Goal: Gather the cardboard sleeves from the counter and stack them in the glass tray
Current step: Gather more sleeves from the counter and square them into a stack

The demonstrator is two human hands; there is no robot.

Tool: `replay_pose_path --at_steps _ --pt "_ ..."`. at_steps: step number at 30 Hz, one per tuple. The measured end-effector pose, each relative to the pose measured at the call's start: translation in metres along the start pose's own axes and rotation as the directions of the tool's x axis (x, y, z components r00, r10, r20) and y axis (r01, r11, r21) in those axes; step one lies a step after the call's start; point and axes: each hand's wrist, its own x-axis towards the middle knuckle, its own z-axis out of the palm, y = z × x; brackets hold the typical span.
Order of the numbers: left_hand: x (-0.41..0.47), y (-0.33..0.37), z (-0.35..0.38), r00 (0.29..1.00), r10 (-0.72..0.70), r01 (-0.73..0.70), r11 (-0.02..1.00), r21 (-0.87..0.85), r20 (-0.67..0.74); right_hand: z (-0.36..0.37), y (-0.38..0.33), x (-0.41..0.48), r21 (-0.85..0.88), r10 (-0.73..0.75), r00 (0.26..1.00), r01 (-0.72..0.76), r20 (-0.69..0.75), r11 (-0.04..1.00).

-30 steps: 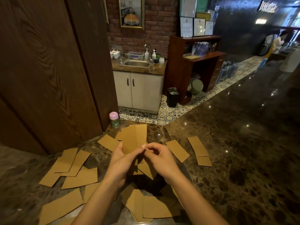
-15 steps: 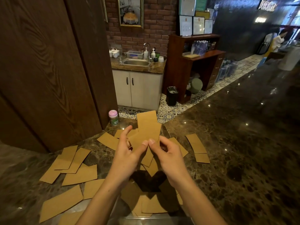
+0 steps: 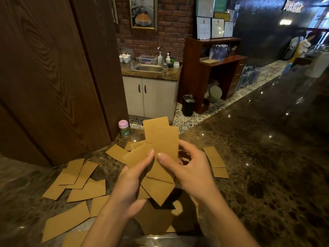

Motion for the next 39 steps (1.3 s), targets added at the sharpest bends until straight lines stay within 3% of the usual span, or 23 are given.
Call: replay_pose_path --at_steps 3,6,12,24,26,28,30,32,36,39 --pt "-0.008 0.002 0.005 0.999 -0.007 0.008 0.999 0.037 -0.035 -0.011 -0.004 0.001 0.141 0.046 0.999 -0.044 -0.014 0.989" --pt "-0.011 0.003 0.005 0.998 -0.065 0.065 0.997 -0.047 0.013 -0.025 -0.006 0.003 0.245 0.104 0.991 -0.081 -0.082 0.966" --pt "-0.013 0.006 0.001 0.993 -0.074 0.079 0.996 -0.047 0.09 -0.045 -0.008 0.004 0.319 0.23 0.965 -0.18 -0.125 0.93" --pt "-0.014 0.004 0.002 0.992 -0.101 0.1 0.995 0.014 0.073 -0.048 -0.005 -0.007 0.505 0.217 0.976 -0.176 -0.025 0.845" --pt "-0.014 0.004 0.003 0.991 -0.11 0.109 0.994 0.011 0.073 -0.046 -0.003 -0.008 0.599 0.195 0.98 -0.139 -0.029 0.789" --pt "-0.014 0.003 0.003 0.987 -0.141 0.142 0.99 -0.005 0.077 -0.046 -0.004 -0.011 0.669 0.082 0.993 -0.002 -0.088 0.743" --pt "-0.013 0.003 0.002 0.982 -0.166 0.168 0.986 -0.014 0.088 -0.049 -0.002 -0.015 0.494 -0.23 0.96 0.281 -0.163 0.823" --pt "-0.012 0.002 0.001 0.987 -0.155 0.154 0.988 0.025 0.039 -0.051 0.0 -0.02 0.218 -0.498 0.863 0.504 -0.085 0.836" --pt "-0.011 0.003 0.001 0.991 -0.13 0.131 0.991 0.035 -0.028 -0.05 0.014 -0.019 -0.124 -0.659 0.737 0.675 0.147 0.727" --pt "-0.013 0.003 0.002 0.995 -0.096 0.098 0.992 0.077 -0.03 -0.048 0.026 -0.018 -0.264 -0.673 0.709 0.704 0.211 0.659"
